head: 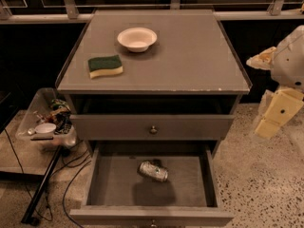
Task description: Pick 7up can from middle drawer and place on counter
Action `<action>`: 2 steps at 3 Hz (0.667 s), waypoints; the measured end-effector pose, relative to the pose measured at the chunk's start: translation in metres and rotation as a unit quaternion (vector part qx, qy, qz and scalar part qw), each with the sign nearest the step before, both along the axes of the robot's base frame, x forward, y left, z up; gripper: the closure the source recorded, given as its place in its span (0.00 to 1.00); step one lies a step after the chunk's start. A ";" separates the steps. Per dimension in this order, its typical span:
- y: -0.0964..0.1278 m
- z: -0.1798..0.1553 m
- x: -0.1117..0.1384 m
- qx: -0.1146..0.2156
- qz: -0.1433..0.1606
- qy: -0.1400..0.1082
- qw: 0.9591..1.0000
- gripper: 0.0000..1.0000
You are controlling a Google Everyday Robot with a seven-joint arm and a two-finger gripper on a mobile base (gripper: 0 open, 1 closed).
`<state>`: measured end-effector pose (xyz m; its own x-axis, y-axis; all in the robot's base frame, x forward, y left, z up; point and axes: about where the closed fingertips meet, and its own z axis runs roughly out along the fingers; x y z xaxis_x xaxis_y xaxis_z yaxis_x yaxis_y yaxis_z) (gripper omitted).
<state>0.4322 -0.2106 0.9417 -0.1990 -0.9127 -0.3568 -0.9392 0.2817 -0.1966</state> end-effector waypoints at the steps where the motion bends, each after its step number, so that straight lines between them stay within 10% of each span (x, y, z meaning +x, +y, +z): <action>1: 0.003 -0.025 0.000 0.039 -0.013 -0.007 0.999 0.00; 2: 0.009 -0.050 -0.004 0.069 -0.026 -0.022 0.997 0.00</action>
Offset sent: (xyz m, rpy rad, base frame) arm -0.0072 0.0140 -0.0905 0.2209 -0.0782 -0.0922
